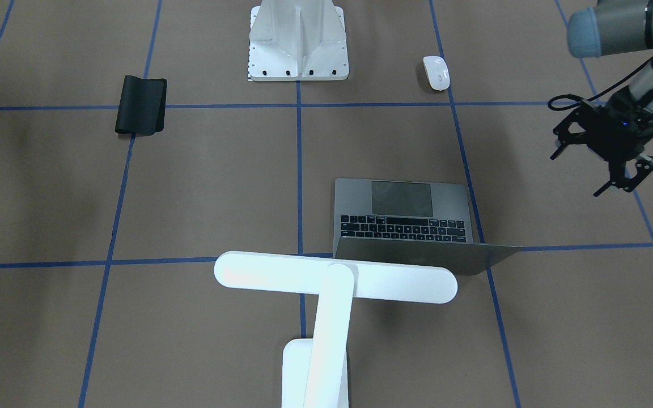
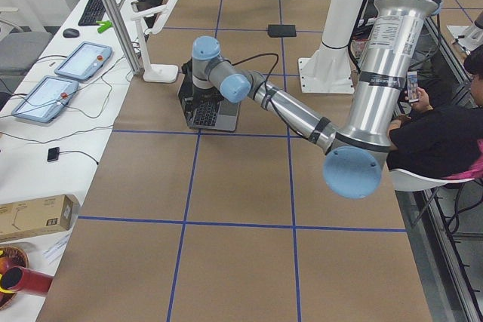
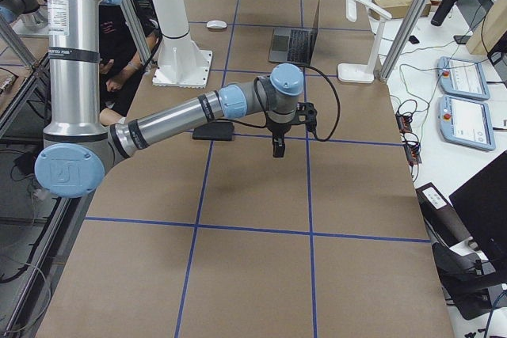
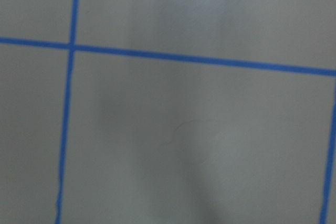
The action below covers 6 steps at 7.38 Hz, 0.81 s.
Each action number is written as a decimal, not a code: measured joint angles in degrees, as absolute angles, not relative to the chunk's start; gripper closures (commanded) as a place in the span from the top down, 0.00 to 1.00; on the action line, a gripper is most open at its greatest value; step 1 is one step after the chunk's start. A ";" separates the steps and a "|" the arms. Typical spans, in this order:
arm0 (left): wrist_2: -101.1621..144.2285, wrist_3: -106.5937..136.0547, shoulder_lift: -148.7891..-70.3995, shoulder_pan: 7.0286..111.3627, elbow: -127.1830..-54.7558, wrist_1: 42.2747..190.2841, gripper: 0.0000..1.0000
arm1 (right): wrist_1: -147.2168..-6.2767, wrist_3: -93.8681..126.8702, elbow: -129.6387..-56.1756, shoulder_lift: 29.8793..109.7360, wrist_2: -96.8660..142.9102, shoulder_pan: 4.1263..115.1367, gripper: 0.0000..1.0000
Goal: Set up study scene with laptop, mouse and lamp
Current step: 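Open the left gripper and withdraw it from the laptop, then move the right gripper down onto the black pad while the left arm retracts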
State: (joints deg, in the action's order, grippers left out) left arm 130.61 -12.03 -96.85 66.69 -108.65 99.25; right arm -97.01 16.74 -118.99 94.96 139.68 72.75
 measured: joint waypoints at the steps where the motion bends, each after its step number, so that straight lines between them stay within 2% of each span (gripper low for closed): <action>1: 131.46 -5.15 -92.20 67.66 -108.94 100.34 1.00 | -95.29 21.11 -122.63 97.21 140.23 69.16 0.99; 4: 131.15 18.86 -83.12 67.86 -109.83 108.61 1.00 | -75.21 48.51 -125.44 101.29 134.22 50.39 0.99; 6: 130.98 31.21 -81.22 66.84 -110.06 111.87 1.00 | -71.54 54.97 -124.94 102.29 130.71 42.92 0.99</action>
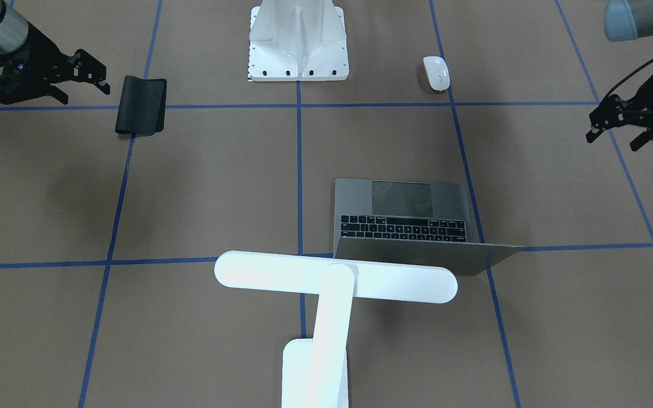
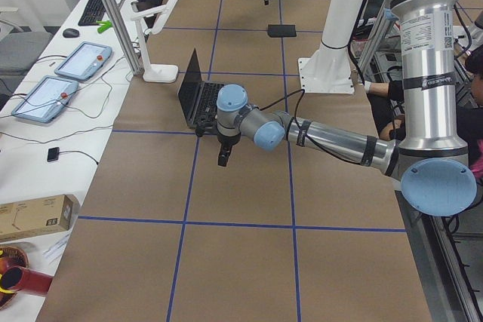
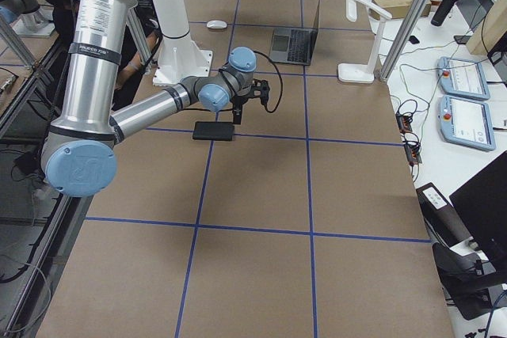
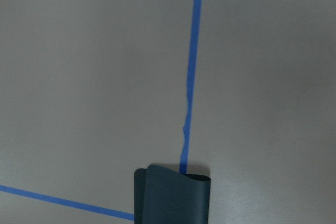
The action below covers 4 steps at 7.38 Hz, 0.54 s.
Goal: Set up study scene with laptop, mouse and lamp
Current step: 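Move the right gripper down onto the black pad while the left arm retracts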
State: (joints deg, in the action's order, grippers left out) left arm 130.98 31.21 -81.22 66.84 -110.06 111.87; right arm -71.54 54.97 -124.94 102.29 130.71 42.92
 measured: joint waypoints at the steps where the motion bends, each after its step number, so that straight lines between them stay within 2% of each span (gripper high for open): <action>1: 130.41 36.51 -80.50 65.04 -110.21 114.62 1.00 | -71.22 55.87 -124.34 102.79 130.08 40.77 0.99; 4: 125.49 47.80 -77.23 56.70 -110.71 124.13 1.00 | -71.02 56.30 -122.51 103.92 129.74 36.56 0.96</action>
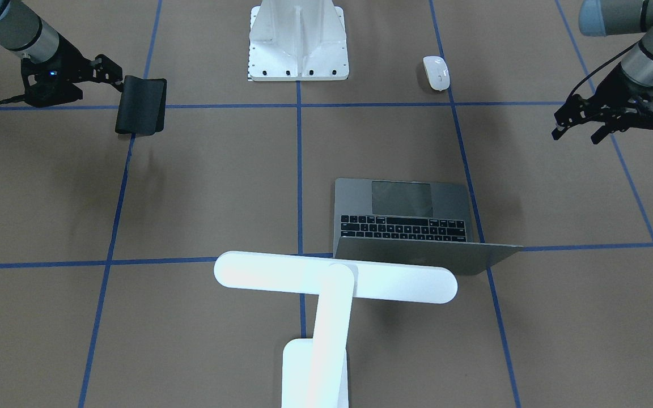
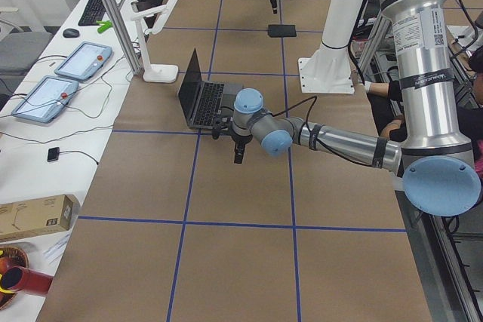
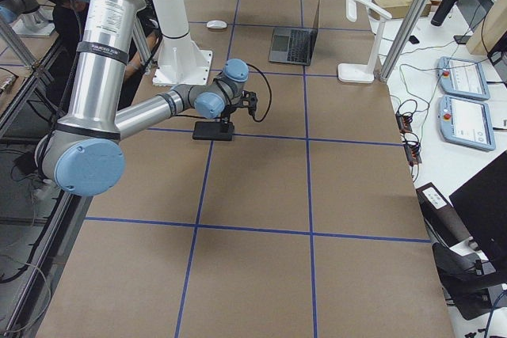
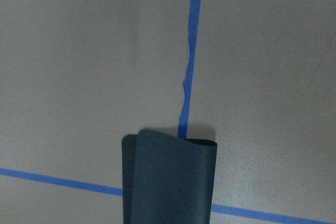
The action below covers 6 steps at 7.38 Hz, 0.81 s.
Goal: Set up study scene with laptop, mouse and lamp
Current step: 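Move the right gripper down onto the black pad while the left arm retracts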
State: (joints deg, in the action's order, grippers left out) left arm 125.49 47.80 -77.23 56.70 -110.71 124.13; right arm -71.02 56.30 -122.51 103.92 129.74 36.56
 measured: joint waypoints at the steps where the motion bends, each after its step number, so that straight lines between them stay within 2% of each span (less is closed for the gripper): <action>1: 124.99 50.99 -76.74 54.93 -111.71 124.92 1.00 | -71.02 56.26 -122.10 103.87 129.73 35.81 0.94; 4: 124.08 61.11 -73.15 49.66 -118.44 125.22 1.00 | -70.90 55.90 -121.78 103.52 129.73 35.07 0.92; 6: 118.87 68.97 -70.40 42.31 -123.08 125.09 1.00 | -70.85 55.67 -121.54 102.97 129.74 34.74 0.91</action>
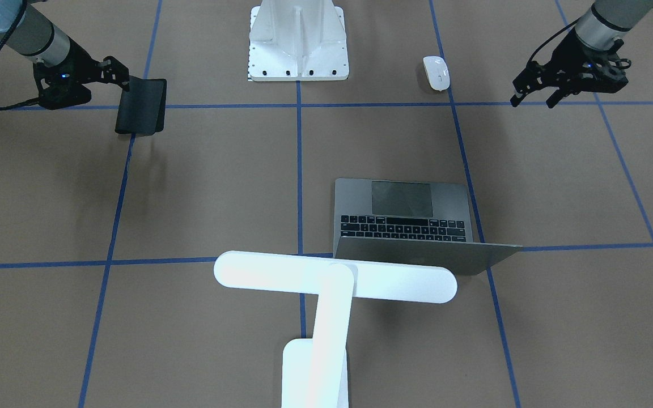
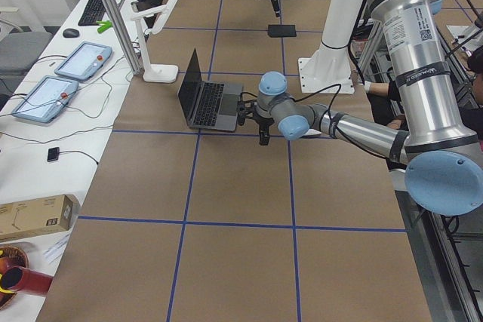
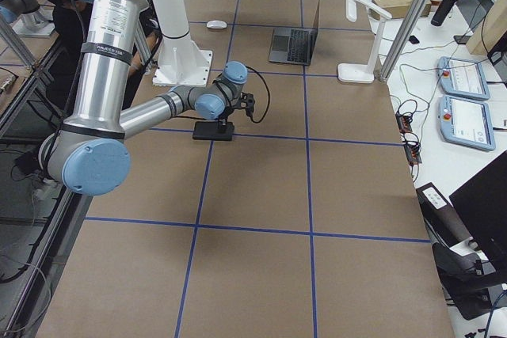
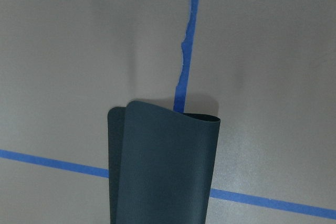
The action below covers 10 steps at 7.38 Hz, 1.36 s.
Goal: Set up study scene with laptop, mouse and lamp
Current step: 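Move the right gripper down onto the black pad while the left arm retracts, then close the right gripper on the black pad's edge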
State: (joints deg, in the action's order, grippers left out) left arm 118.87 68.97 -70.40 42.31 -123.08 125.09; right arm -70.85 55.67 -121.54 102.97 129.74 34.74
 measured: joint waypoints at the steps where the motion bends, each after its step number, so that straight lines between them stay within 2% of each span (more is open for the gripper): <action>1: 115.08 72.87 -69.86 37.49 -124.23 125.00 1.00 | -70.84 55.60 -121.20 102.39 129.88 34.57 0.91; 4: 110.20 77.32 -69.56 28.67 -125.43 124.90 1.00 | -70.90 55.49 -119.35 101.22 130.23 33.35 0.88; 9: 105.53 81.68 -69.61 21.29 -126.73 124.86 1.00 | -70.82 55.16 -114.62 98.14 130.31 32.36 0.87; 10: 105.32 81.83 -69.61 20.79 -126.96 124.81 1.00 | -70.79 54.77 -113.78 97.97 130.33 32.35 0.82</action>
